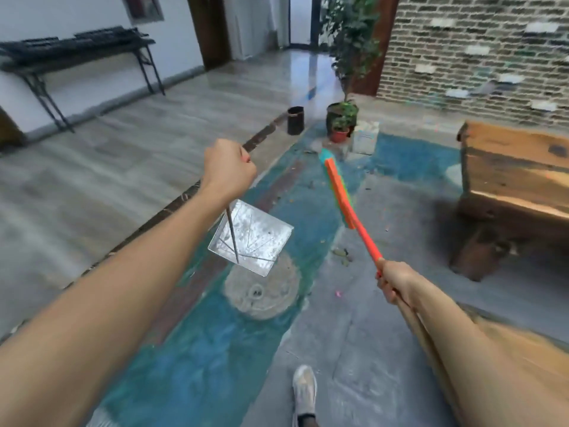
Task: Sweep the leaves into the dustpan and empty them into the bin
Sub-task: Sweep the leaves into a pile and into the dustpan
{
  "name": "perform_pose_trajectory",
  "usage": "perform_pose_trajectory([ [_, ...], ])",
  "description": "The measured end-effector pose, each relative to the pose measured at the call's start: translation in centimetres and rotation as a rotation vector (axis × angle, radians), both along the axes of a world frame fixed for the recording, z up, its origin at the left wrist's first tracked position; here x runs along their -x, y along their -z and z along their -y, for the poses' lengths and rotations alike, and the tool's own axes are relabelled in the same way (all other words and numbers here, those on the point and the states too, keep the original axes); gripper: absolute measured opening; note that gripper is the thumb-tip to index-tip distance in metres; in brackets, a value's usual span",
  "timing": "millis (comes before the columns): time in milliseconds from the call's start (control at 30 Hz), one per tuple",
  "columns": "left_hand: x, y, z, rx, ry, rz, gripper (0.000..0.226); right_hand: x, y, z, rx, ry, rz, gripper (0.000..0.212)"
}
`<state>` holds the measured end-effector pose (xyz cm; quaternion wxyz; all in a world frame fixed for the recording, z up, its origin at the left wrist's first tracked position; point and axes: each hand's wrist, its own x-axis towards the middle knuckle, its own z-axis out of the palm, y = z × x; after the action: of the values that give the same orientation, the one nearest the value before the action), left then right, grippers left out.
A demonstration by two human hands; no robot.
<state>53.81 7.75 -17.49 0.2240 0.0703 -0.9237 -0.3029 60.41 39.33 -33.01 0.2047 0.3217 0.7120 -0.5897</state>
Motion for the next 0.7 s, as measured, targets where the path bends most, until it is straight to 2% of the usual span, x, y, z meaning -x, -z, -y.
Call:
perform_pose_trajectory([
  [133,0.0,6.1,7.2,0.016,-0.143,0.13,0.03,3.8,4.8,7.1,0.0,-0.113,0.114,0.041],
  [300,6.5,14.1,16.9,-0.005,-0.274,0.304,0.031,16.1,12.4,19.1,-0.043,-0.371,0.175,0.037],
  [500,11.9,20.2,23.4,-0.12,-0.224,0.431,0.046,23.6,15.8,25.6,-0.217,-0.603,0.348,0.016],
  [600,14.0,22.9,26.4,-0.14,-0.238,0.474,0.05,25.1,17.7,28.0,-0.436,-0.702,0.253,0.02],
  [700,16.8,25.5,30.1,-0.166,-0.208,0.522,0.051,27.5,19.6,31.6,-0.541,-0.841,0.25,0.028],
])
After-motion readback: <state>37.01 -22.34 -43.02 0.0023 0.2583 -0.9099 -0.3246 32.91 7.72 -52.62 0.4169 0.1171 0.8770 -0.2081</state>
